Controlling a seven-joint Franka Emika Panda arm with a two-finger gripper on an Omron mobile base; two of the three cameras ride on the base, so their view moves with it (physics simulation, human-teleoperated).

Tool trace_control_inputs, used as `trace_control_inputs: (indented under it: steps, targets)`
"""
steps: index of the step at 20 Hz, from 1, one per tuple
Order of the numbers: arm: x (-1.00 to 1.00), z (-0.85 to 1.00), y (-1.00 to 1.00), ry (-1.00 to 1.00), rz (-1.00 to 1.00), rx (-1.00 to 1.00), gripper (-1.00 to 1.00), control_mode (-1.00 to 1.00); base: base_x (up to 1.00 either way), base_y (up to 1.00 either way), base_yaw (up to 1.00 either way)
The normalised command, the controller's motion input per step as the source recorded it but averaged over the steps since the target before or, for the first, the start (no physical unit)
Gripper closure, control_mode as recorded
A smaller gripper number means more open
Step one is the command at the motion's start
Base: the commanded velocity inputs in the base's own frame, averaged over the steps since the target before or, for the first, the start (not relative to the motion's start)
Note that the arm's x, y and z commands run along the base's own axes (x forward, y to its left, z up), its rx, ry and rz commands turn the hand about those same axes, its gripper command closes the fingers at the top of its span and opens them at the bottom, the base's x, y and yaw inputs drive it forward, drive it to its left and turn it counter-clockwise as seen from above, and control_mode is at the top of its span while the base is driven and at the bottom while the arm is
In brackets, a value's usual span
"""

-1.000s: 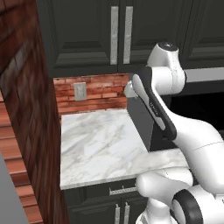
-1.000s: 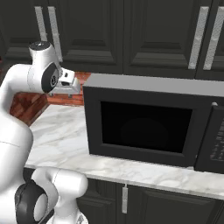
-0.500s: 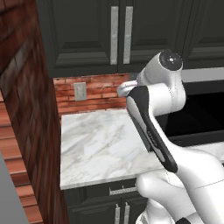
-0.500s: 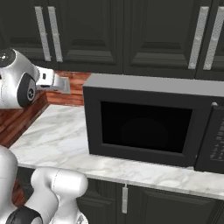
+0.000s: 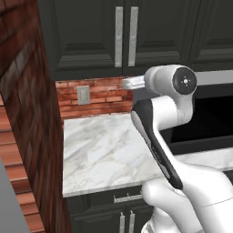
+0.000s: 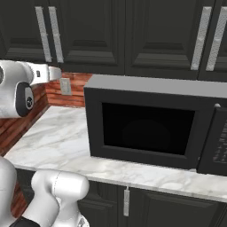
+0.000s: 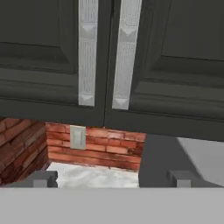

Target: The dining table condiment station is running low on ketchup. Refill the condiment station by opening the cabinet and taking the ketchup from the cabinet and placing it on the dining table.

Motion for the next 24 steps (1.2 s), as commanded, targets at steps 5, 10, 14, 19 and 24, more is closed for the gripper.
trace_control_inputs:
  steps: [5, 10, 14, 19, 24]
  targets:
    - [0.23, 0.43, 0.01, -0.33, 0.00, 0.00, -1.00, -1.00, 0.00, 0.00, 0.00]
    - [0.39, 0.21, 0.02, -0.20, 0.00, 0.00, -1.00, -1.00, 0.00, 0.00, 0.00]
    - [0.46, 0.30, 0.00, -0.19, 0.00, 0.00, -1.00, -1.00, 0.00, 0.00, 0.00]
    - [0.49, 0.38, 0.00, -0.08, 0.00, 0.00, -1.00, -1.00, 0.00, 0.00, 0.00]
    - [0.55, 0.32, 0.00, 0.00, 0.00, 0.00, -1.00, -1.00, 0.00, 0.00, 0.00]
